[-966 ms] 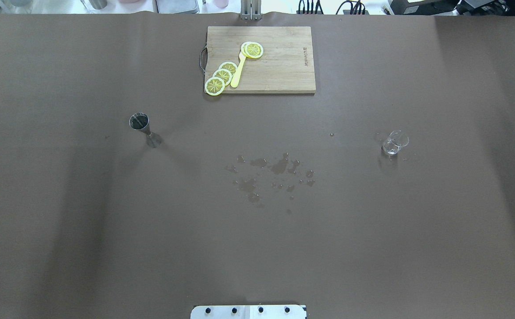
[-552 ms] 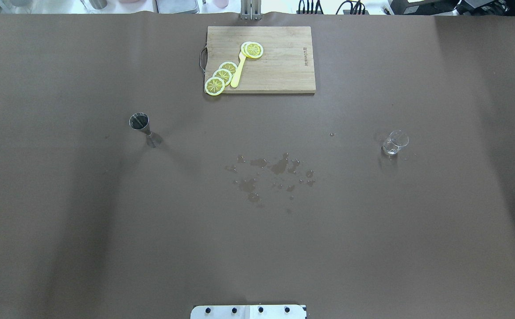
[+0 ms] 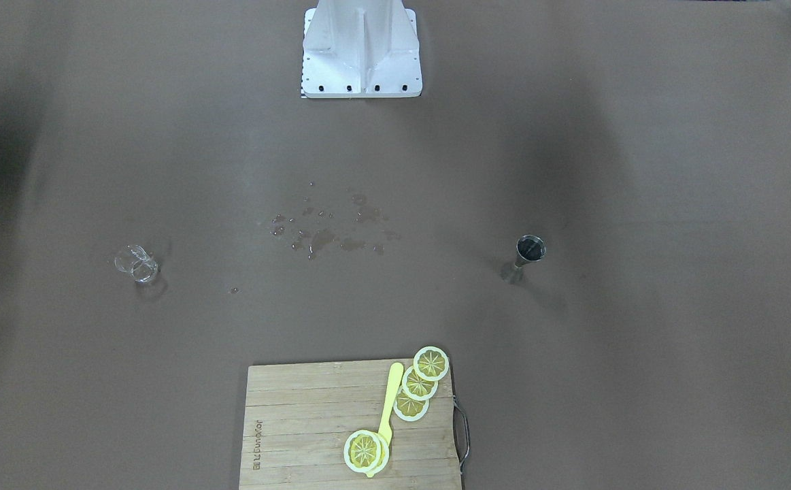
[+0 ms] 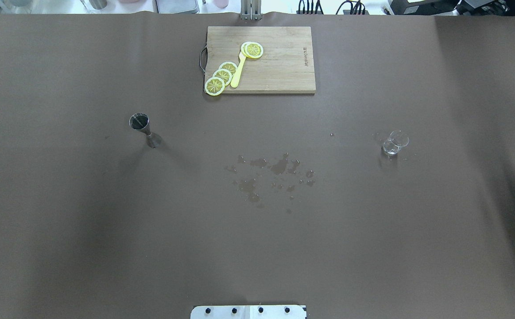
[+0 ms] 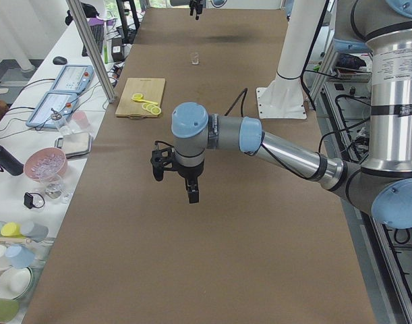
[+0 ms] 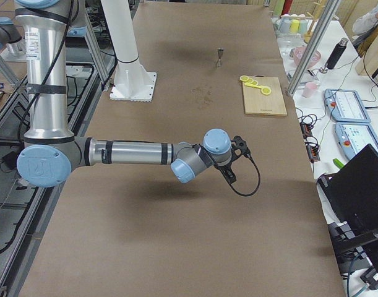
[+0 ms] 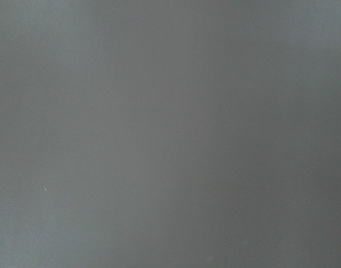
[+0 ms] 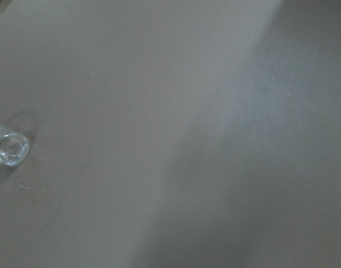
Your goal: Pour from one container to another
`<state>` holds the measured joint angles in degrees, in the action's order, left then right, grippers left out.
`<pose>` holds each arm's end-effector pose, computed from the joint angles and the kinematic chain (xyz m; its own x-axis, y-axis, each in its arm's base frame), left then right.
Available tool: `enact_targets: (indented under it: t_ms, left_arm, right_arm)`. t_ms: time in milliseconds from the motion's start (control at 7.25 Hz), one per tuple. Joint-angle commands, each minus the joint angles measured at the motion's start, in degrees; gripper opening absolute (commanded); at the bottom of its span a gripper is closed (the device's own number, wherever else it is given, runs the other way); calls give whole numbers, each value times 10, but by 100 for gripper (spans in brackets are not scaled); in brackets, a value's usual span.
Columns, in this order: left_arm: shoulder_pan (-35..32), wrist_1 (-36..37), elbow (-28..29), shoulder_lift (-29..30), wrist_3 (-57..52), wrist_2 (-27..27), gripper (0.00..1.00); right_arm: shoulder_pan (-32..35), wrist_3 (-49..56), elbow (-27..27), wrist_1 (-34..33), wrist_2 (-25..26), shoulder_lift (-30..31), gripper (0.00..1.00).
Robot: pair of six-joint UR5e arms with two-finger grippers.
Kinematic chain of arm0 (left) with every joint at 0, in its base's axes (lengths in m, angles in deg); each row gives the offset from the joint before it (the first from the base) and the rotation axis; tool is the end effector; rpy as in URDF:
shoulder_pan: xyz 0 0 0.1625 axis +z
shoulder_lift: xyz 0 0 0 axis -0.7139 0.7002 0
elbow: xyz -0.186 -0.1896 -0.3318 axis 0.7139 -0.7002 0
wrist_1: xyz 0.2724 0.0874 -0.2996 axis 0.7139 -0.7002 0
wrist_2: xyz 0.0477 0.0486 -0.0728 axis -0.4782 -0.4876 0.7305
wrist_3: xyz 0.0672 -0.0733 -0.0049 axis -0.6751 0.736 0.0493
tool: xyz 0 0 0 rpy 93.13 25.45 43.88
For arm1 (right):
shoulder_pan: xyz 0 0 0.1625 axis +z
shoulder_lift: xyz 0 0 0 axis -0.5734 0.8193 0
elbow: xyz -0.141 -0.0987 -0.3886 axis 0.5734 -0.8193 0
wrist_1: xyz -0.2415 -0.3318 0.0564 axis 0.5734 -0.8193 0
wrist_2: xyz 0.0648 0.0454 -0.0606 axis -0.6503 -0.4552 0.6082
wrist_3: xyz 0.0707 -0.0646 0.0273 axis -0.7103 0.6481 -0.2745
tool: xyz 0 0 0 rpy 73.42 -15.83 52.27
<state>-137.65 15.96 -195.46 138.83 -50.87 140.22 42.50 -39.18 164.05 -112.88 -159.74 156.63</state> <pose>-0.0778 -0.4426 0.4867 0.6519 -0.2624 -0.7114 0.2451 0.9608 -0.1298 -0.0536 -0.5072 0.5848 0.5475 -0.5197 0.6559 0.1267 0.8262 0.5489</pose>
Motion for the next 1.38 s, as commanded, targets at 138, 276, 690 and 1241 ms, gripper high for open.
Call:
enact_targets:
  t_ms: [138,276,690,1241]
  left_arm:
    - [97,-46,-12,66,172,-3,99]
    - [140,-46,-12,89,181,0,99]
    - [244,-52,-23,148,349,0,99]
    - [382,-135,-74,159,475,-83,99]
  right_arm:
    - [-43,1,51,35,44,-9,100]
    - [-57,1,77,37,70,-1,100]
    - [-128,1,119,146,133,68,100]
    - [-208,-5,75,343,83,93,100]
